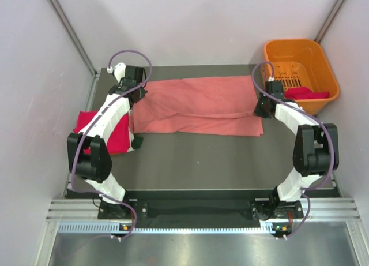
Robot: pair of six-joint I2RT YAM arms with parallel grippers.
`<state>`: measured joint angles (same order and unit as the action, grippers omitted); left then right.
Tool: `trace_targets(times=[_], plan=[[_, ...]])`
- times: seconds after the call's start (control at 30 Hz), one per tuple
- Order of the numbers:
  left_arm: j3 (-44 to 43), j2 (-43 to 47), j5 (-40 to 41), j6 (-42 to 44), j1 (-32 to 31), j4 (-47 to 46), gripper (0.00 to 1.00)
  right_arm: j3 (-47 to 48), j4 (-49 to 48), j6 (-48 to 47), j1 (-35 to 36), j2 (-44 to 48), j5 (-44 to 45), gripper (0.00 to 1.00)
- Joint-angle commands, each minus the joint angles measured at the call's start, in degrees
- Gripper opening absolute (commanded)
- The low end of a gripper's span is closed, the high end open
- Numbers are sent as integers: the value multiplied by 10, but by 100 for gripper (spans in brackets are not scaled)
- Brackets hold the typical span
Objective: Fold and stack the t-shirts
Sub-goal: Fold the tshirt
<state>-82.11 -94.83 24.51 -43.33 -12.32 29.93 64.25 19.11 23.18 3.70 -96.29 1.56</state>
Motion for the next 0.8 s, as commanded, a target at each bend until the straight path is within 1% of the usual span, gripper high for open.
trace_targets(times=[0.0,0.3,0.37,0.43,0.47,0.53,0.57,0.63,0.67,0.7,0.73,0.77], plan=[[-29,-14,7,-2,9,-46,0,43,-29,6,7,-9,22,1],[-79,-62,-5,-2,17,-60,0,83,-19,5,9,-34,35,1],[-83,-77,-18,-4,19,-80,0,89,-20,6,9,-43,34,2],[-82,-90,-43,-8,27,-101,0,94,-25,11,10,-48,34,7],[-78,-101,-53,-11,31,-125,0,96,-30,13,10,-50,34,10],[-75,-115,-91,-17,44,-149,0,96,-43,20,10,-48,35,41],[-79,-128,-110,-17,49,-162,10,89,-50,22,12,-43,38,52],[-96,-142,-125,-15,60,-144,49,70,-75,29,18,-11,52,64],[-106,-143,-126,-13,60,-134,64,37,-93,31,22,5,56,65],[-103,-137,-132,1,60,-141,69,17,-107,34,24,22,59,66],[-94,-128,-136,4,60,-151,70,-4,-122,44,25,58,59,66],[-67,-103,-140,8,60,-163,71,-48,-151,52,25,77,58,66]])
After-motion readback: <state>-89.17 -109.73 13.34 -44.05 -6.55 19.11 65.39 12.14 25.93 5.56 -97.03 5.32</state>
